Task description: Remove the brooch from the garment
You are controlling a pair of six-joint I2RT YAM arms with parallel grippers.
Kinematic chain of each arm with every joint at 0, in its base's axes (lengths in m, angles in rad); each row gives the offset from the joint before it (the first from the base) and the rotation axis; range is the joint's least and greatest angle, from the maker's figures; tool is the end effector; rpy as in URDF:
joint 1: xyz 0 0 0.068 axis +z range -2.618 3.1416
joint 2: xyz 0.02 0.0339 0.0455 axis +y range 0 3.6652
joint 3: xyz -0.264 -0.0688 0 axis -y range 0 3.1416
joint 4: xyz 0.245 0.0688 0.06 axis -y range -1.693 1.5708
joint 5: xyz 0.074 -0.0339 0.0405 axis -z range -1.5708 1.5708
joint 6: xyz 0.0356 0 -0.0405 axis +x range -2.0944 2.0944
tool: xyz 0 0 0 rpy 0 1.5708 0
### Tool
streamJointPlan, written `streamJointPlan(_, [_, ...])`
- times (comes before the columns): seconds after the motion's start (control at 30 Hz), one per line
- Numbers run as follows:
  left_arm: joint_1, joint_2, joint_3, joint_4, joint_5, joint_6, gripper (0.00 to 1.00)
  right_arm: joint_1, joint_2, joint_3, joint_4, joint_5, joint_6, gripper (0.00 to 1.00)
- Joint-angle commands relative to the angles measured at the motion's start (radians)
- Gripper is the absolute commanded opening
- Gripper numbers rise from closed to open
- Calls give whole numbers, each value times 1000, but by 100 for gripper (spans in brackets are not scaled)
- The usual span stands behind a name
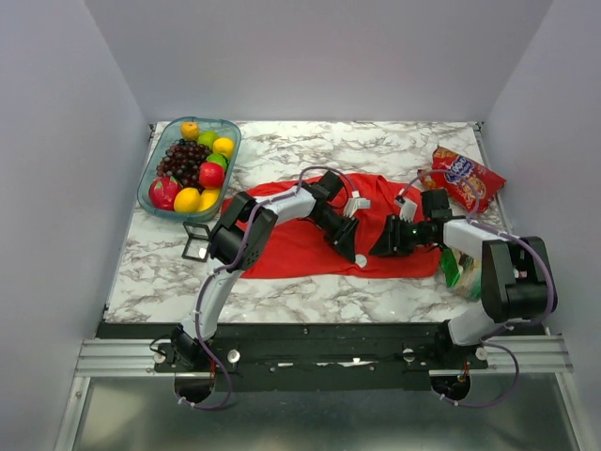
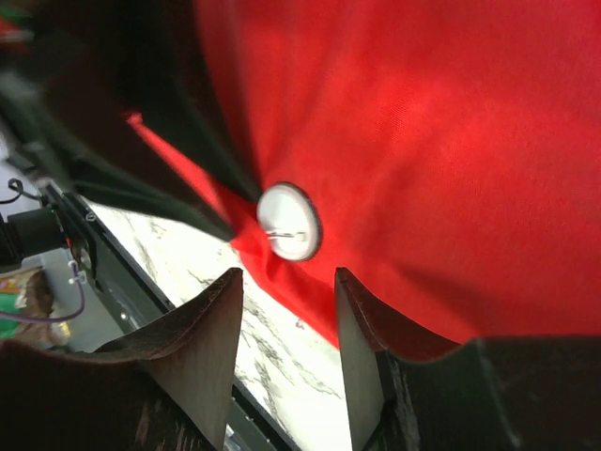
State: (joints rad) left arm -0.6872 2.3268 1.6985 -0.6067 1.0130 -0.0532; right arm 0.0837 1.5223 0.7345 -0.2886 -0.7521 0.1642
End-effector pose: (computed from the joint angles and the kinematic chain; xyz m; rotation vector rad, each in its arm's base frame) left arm 0.3404 -0.3184 0.1225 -1.0615 -2.4374 1.5312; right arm 0.2670 0.0468 0.1578 -0.1510 2.5540 1.0769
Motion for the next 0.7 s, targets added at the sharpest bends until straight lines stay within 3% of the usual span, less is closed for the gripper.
streamJointPlan(0.0, [-11, 37, 18, 19, -40, -33, 38, 2, 123, 46, 11, -38, 20, 51])
streamJointPlan(0.43, [-9, 94, 44, 50, -106, -77, 35, 57, 321, 155, -67, -102, -11, 51])
streamJointPlan(0.53, [-9, 92, 41, 47, -106, -76, 33, 70, 361, 195, -102, -118, -31, 47])
streamJointPlan(0.67, [-6, 92, 33, 47, -94, -80, 32, 68, 363, 223, -138, -135, -58, 34])
